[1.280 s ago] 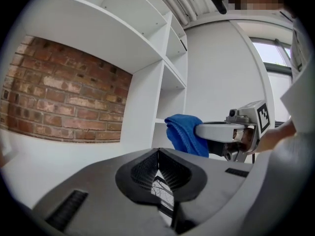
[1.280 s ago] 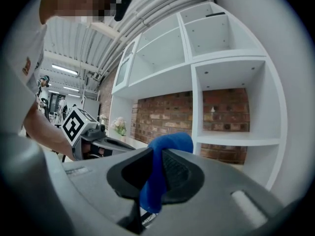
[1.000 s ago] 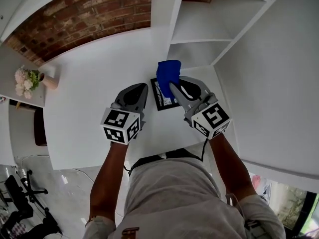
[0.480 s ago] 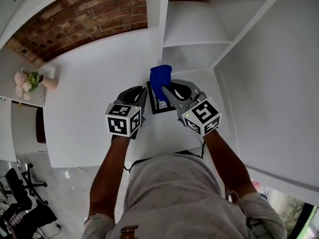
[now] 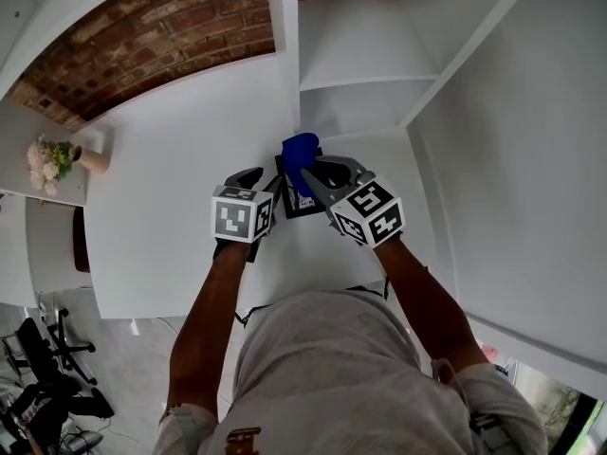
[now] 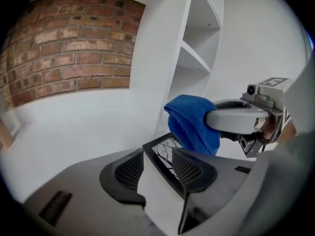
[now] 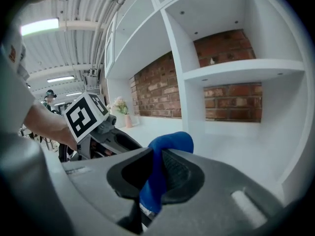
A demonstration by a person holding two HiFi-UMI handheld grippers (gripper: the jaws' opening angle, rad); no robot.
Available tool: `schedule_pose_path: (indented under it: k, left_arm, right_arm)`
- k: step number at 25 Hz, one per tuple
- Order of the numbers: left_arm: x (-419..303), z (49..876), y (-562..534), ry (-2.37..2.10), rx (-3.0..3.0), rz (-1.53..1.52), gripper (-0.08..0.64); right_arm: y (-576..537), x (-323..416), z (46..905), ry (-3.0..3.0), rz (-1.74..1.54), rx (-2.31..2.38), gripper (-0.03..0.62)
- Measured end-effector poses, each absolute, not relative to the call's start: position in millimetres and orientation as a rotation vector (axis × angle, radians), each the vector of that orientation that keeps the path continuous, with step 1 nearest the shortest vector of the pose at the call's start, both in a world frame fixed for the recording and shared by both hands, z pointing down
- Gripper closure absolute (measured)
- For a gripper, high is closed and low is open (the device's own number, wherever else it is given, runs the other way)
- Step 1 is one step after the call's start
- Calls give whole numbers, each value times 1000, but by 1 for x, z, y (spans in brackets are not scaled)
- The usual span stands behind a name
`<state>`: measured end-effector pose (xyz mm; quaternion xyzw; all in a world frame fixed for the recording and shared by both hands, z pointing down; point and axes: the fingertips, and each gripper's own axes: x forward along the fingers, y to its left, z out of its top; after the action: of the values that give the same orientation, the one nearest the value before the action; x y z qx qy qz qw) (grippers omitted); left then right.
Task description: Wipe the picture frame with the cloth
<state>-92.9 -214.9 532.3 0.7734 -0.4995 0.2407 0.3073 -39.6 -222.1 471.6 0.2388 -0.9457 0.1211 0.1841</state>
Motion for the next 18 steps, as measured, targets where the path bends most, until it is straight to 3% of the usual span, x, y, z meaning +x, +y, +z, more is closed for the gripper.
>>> schedule_pose_path:
  k: [8, 18]
  left_arm:
    - [-91, 561, -220, -1260, 2005, 743, 345]
    - [-96, 588, -216, -1207, 1964, 835, 342]
  right_arm:
    - [-228, -52, 495, -2587, 430, 622, 546]
    - [-236, -79, 528, -2457, 471, 516, 546]
